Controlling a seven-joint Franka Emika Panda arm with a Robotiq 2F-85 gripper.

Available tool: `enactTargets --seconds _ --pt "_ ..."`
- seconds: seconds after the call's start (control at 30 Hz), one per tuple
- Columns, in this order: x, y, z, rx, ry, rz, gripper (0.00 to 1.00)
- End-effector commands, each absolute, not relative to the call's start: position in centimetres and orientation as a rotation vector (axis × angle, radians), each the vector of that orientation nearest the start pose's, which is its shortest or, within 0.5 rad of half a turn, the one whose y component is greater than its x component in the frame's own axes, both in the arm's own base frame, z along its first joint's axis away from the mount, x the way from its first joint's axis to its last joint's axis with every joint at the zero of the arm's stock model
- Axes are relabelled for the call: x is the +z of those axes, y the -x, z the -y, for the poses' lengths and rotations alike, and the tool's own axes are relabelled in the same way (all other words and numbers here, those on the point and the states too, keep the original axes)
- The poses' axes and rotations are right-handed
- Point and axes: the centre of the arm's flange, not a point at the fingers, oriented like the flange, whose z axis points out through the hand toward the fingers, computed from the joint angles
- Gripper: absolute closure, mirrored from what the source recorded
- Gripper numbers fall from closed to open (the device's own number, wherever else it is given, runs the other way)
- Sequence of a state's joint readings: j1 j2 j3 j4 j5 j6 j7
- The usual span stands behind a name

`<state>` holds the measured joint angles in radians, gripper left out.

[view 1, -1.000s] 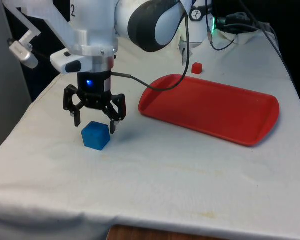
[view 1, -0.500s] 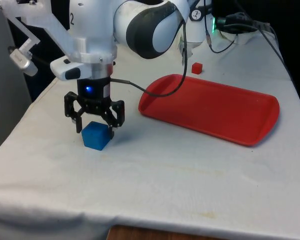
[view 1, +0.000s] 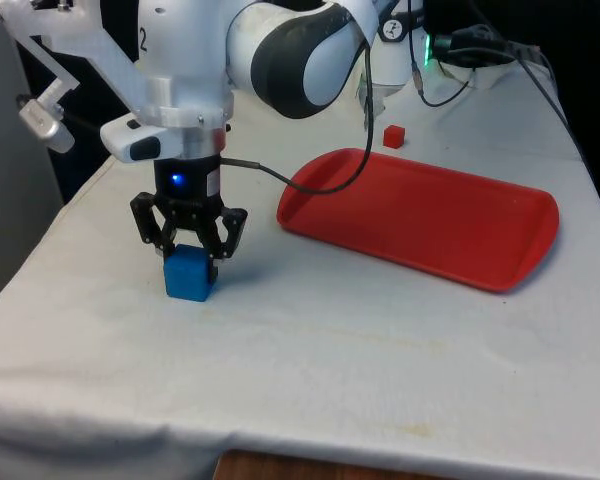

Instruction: Pick up the largest block and place it onto the tray.

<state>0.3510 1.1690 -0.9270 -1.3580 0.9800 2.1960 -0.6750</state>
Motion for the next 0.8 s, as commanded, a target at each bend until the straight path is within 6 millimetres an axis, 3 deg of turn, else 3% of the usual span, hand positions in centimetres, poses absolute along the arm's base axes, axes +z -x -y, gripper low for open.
enactTargets --seconds 0.0,0.5,0.77 --pt "18.1 -71.0 21.4 -0.187 3.226 -0.08 0.99" --pt "19.0 -71.0 21.2 -0.213 3.229 -0.094 0.99" --pt "21.2 -71.1 21.4 -0.237 3.231 -0.105 0.99"
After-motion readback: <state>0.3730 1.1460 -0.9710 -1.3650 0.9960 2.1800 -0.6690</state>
